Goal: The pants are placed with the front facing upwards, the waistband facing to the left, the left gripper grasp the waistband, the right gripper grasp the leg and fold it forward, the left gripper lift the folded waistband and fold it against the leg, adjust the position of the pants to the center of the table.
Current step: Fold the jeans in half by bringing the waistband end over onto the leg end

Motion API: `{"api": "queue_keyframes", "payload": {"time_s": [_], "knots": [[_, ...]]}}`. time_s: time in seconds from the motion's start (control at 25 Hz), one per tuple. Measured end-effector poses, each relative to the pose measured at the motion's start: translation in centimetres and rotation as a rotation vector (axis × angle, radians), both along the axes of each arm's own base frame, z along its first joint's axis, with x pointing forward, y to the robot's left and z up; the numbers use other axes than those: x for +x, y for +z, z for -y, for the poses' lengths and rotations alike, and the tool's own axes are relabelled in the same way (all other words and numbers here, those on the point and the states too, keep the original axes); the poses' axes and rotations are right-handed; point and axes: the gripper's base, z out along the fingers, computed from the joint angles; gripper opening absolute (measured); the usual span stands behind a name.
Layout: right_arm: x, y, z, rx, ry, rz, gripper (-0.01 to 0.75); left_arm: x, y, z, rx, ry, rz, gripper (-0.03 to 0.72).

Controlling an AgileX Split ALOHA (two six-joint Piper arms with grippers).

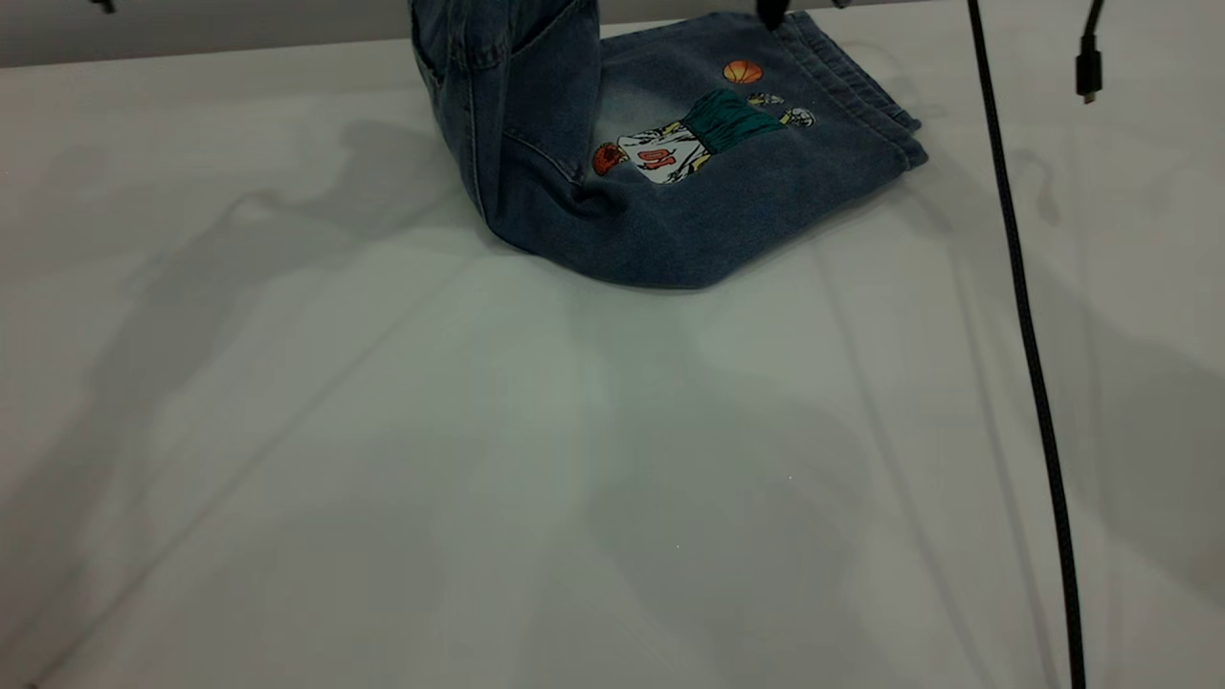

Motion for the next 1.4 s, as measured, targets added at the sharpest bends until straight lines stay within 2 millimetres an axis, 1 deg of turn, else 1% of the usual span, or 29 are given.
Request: {"api": "queue_keyframes", "payload": {"time_s": [0.12, 0.24, 0.32, 0.52, 0.64, 0.72, 0.92, 1.04, 1.12, 1.28, 1.4], "knots": [[0.2, -0.9, 0.2, 0.018, -0.007, -0.013, 0.411, -0.1, 0.0, 0.7, 0.005, -0.01, 0.005, 0.07], [0.0, -3.2, -0.1, 0.017, -0.003, -0.055, 0.411, -0.2, 0.0, 1.3, 0.011, -0.012, 0.011, 0.07], [0.0, -4.3, -0.1, 0.017, -0.004, -0.077, 0.411, -0.3, 0.0, 1.6, 0.013, -0.014, 0.013, 0.07], [-0.1, -5.8, -0.3, 0.028, -0.005, -0.103, 0.411, -0.4, -0.1, 2.2, 0.025, -0.019, 0.02, 0.07], [-0.2, -6.4, -0.4, 0.042, -0.006, -0.115, 0.411, -0.6, -0.1, 2.9, 0.055, -0.038, 0.034, 0.07], [-0.2, -6.5, -0.4, 0.043, -0.007, -0.118, 0.411, -0.5, 0.2, 3.4, 0.07, -0.054, 0.054, 0.07], [-0.2, -6.5, -0.4, 0.044, -0.005, -0.121, 0.411, 0.0, 2.1, 5.0, 0.055, -0.067, 0.115, 0.07], [-0.2, -6.6, -0.4, 0.043, -0.005, -0.123, 0.411, 0.4, 2.5, 6.0, 0.042, -0.075, 0.125, 0.07], [-0.2, -6.6, -0.4, 0.043, -0.005, -0.123, 0.411, 0.7, 2.1, 6.8, 0.054, -0.088, 0.115, 0.07], [-0.2, -6.6, -0.4, 0.043, -0.005, -0.126, 0.411, 1.4, 0.7, 8.3, 0.062, -0.105, 0.088, 0.07], [-0.3, -6.6, -0.4, 0.043, -0.004, -0.128, 0.411, 1.8, -0.2, 8.8, 0.061, -0.112, 0.079, 0.07]]}}
